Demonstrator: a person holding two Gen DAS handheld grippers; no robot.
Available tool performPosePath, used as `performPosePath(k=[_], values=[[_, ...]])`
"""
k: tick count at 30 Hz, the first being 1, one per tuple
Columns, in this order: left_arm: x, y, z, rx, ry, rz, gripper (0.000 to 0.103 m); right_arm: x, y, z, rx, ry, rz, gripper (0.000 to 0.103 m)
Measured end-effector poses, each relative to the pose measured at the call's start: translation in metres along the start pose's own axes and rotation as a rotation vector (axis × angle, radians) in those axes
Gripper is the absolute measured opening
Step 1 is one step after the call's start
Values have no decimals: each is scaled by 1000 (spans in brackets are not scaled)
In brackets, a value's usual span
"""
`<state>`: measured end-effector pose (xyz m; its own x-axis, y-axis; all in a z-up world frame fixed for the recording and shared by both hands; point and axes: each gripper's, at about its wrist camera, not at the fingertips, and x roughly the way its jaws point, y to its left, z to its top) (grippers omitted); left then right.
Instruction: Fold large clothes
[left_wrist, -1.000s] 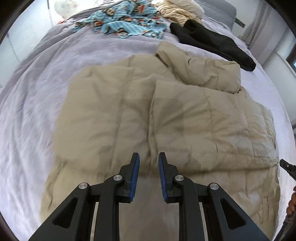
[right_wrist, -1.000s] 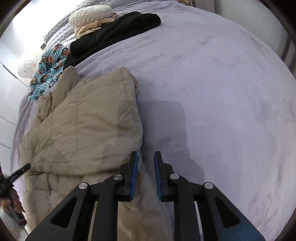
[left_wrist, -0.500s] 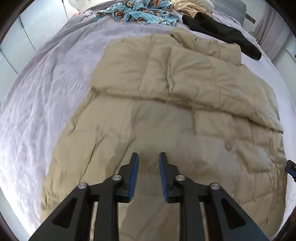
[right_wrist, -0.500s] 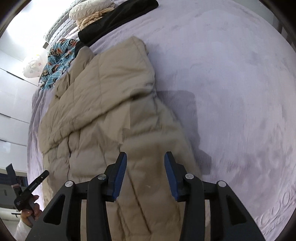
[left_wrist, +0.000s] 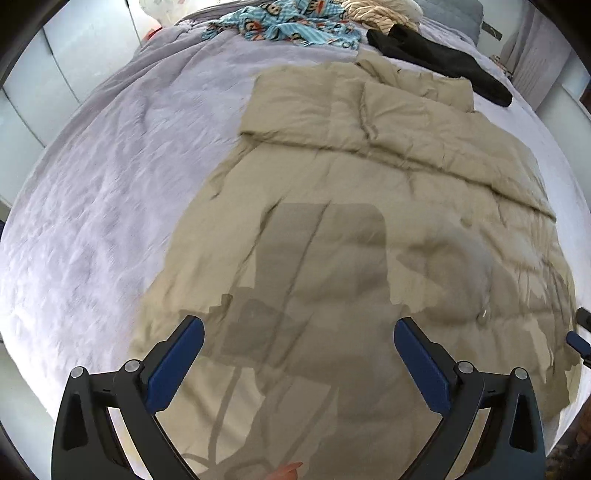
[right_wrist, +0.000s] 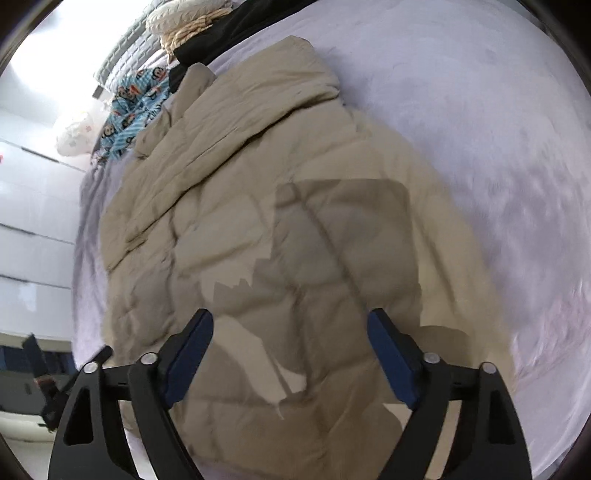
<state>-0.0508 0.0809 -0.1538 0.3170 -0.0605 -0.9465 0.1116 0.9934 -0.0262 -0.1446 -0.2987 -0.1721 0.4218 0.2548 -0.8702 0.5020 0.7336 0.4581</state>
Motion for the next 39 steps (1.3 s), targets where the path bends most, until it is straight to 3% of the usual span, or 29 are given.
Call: performPosePath(k=[2, 4, 7, 15, 27, 30, 33, 35, 39], values=[[-5, 9, -9, -2, 13, 8, 103, -6, 3, -14, 24, -19, 18, 92], [-7, 18, -21, -3, 32, 21, 103, -9, 3, -26, 58, -21, 39, 103], [-7, 30, -35, -14, 66, 26, 103, -9, 1, -43, 118, -15, 70, 103], [-13, 50, -64, -30, 112, 12, 103, -10, -10, -73, 203, 31, 24, 103], [-20, 61, -82, -45, 146, -8, 103, -6, -63, -110, 553, 54, 181, 103], [-22, 72, -87, -90, 151, -98, 103, -5, -64, -111, 568, 55, 195, 103], [-20, 96, -98, -205, 174, -258, 103, -5, -64, -111, 563, 60, 199, 103], [-17, 110, -107, -264, 196, -298, 103, -4, -66, -112, 566, 61, 206, 103], [-13, 119, -119, -290, 230, -362, 103, -3, -71, -114, 573, 67, 214, 103]])
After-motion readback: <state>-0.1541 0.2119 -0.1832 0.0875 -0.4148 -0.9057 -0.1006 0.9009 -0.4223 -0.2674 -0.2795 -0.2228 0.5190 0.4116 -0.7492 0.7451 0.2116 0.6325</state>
